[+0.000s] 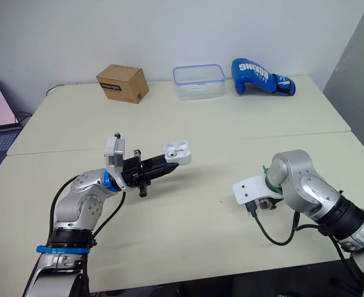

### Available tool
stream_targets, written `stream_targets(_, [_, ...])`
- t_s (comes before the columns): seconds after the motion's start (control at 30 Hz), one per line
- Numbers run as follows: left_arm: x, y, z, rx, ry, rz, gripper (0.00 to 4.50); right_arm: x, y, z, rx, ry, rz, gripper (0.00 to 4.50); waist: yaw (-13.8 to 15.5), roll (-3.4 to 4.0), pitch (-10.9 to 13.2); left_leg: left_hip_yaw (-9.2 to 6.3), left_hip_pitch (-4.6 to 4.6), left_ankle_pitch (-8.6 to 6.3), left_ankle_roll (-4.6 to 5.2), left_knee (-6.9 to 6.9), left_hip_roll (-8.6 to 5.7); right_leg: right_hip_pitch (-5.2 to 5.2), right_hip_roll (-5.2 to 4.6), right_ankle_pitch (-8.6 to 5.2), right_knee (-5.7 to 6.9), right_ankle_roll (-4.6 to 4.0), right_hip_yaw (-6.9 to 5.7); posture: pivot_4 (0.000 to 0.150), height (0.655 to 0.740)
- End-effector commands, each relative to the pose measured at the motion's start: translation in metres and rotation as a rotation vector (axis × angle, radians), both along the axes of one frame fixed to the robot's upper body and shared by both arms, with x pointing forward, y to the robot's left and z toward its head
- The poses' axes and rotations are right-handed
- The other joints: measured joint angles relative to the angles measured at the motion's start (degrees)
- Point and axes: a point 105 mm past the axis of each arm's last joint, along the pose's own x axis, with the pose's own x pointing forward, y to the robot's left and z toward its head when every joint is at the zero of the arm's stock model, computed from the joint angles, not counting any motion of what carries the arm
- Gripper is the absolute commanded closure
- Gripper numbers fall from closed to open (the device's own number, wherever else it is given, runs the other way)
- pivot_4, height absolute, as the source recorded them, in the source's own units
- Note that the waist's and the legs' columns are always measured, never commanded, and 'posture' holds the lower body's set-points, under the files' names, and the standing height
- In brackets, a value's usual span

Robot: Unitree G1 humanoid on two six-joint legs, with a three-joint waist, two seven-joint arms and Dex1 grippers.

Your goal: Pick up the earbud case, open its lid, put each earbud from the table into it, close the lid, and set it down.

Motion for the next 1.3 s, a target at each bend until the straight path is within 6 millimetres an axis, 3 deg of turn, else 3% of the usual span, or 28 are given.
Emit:
stream_targets(0.03, [-0.003, -0.002, 0.010, -0.012, -0.052, -0.008, 3.78, -0.007, 0.003, 0.002, -0.006, 0.021, 0.022, 3.02, 0.00, 0.00, 0.00, 0.00, 0.00, 0.00, 0.00, 0.00, 0.00, 0.00, 0.00, 0.00, 0.00, 0.00, 0.00, 0.150, 0.7307])
stream_targets(0.13, [-0.003, -0.002, 0.010, -0.012, -0.051, -0.008, 3.78, -0.008, 0.002, 0.002, -0.008, 0.023, 0.022, 4.03, 0.00, 0.00, 0.00, 0.00, 0.00, 0.00, 0.00, 0.00, 0.00, 0.00, 0.00, 0.00, 0.00, 0.00, 0.00, 0.150, 0.7307])
stream_targets(0.17, [-0.003, -0.002, 0.010, -0.013, -0.051, -0.008, 3.78, -0.008, 0.002, 0.002, -0.009, 0.022, 0.021, 4.13, 0.00, 0.00, 0.00, 0.00, 0.00, 0.00, 0.00, 0.00, 0.00, 0.00, 0.00, 0.00, 0.00, 0.00, 0.00, 0.150, 0.7307])
stream_targets(0.5, [-0.002, -0.002, 0.009, -0.016, -0.050, -0.005, 3.78, -0.009, -0.001, 0.003, -0.019, 0.019, 0.011, 4.13, 0.01, 0.00, 0.00, 0.00, 0.00, 0.00, 0.00, 0.00, 0.00, 0.00, 0.00, 0.00, 0.00, 0.00, 0.00, 0.150, 0.7307])
stream_targets(0.67, [0.001, 0.000, 0.007, -0.020, -0.047, 0.009, 3.78, 0.001, -0.005, 0.026, 0.039, -0.038, -0.047, 4.13, 0.04, 0.00, 0.00, 0.00, 0.00, 0.00, 0.00, 0.00, -0.01, 0.00, 0.00, 0.00, 0.00, 0.00, 0.00, 0.150, 0.7307])
stream_targets(0.8, [0.002, 0.001, 0.007, -0.027, -0.045, 0.017, 3.78, 0.008, 0.000, 0.044, 0.203, -0.049, -0.159, 4.13, 0.04, 0.00, 0.00, -0.01, 0.00, 0.00, 0.00, 0.00, 0.00, 0.00, 0.00, 0.00, 0.00, 0.00, 0.00, 0.150, 0.7307])
stream_targets(1.03, [0.005, 0.001, 0.005, -0.032, -0.033, 0.016, 3.78, 0.022, 0.024, 0.068, 0.739, -0.030, -0.436, 4.13, 0.06, 0.00, 0.00, -0.04, -0.01, 0.00, 0.00, 0.00, -0.01, 0.00, -0.01, 0.00, 0.01, -0.01, 0.00, 0.150, 0.7307])
stream_targets(1.3, [0.009, 0.002, 0.005, -0.018, -0.029, -0.001, 3.78, 0.003, 0.072, 0.096, 1.284, 0.124, -0.469, 4.13, -0.01, 0.01, -0.01, -0.13, -0.02, 0.00, 0.00, 0.00, -0.02, -0.04, -0.02, 0.01, 0.07, -0.01, -0.02, 0.150, 0.7307])
